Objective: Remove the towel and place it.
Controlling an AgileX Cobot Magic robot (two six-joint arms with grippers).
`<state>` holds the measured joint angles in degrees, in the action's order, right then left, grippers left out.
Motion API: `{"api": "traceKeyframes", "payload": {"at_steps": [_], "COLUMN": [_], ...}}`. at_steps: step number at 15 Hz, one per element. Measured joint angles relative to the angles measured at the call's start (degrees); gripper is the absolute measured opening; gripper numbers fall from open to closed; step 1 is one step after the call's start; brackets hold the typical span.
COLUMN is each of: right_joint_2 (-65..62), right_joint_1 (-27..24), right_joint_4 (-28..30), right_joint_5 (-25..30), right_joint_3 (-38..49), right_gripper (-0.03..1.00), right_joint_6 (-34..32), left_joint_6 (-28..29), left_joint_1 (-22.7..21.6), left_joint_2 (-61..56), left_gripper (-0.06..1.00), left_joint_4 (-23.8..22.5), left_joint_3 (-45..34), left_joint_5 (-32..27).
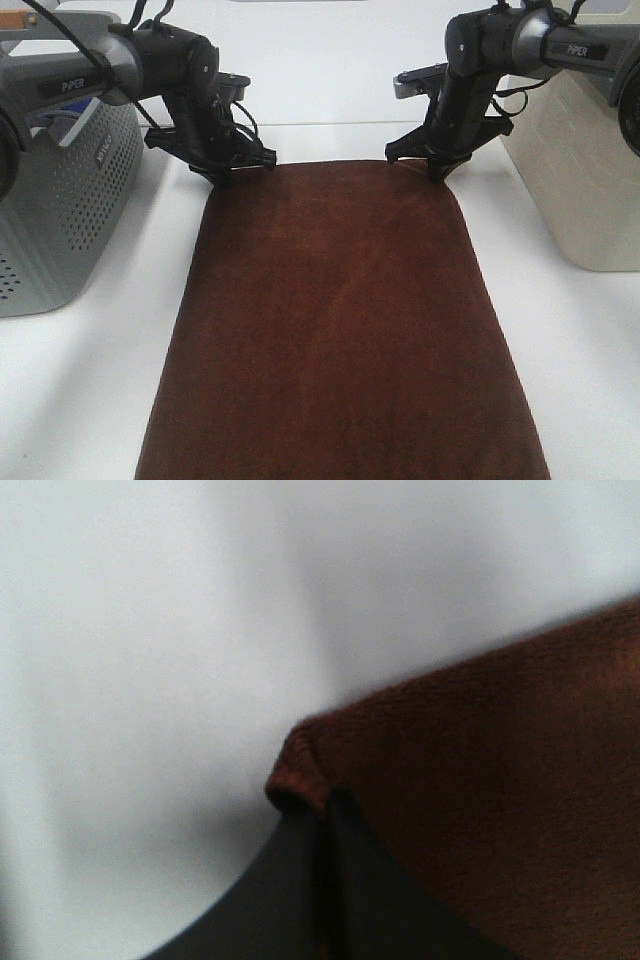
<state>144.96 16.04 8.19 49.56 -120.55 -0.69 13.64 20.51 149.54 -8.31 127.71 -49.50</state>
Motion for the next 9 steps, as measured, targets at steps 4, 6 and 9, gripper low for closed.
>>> {"api": "traceKeyframes", "payload": {"at_steps": [4, 6, 9], "right_joint_2": [0.0, 0.0, 0.0], "right_joint_1": [0.0, 0.0, 0.0], "right_joint_4": [2.3, 4.6, 6.7], "right_joint_5": [-2.5, -6.2, -11.3], "right_joint_3": [-4.2, -5.0, -5.0], "right_gripper": [0.0, 0.0, 0.0], "right_joint_6": [0.0, 0.0, 0.0], "left_joint_6": [0.1, 0.1, 0.2], "left_joint_1": [-0.4, -0.9, -1.1], "left_joint_2": [0.3, 0.3, 0.3], "left_gripper": [0.0, 0.0, 0.0], "left_joint_4": [-1.5, -1.9, -4.1], "left_joint_3": [2.6, 2.7, 2.7], "left_joint_5": [6.5, 11.7, 19.5]}}
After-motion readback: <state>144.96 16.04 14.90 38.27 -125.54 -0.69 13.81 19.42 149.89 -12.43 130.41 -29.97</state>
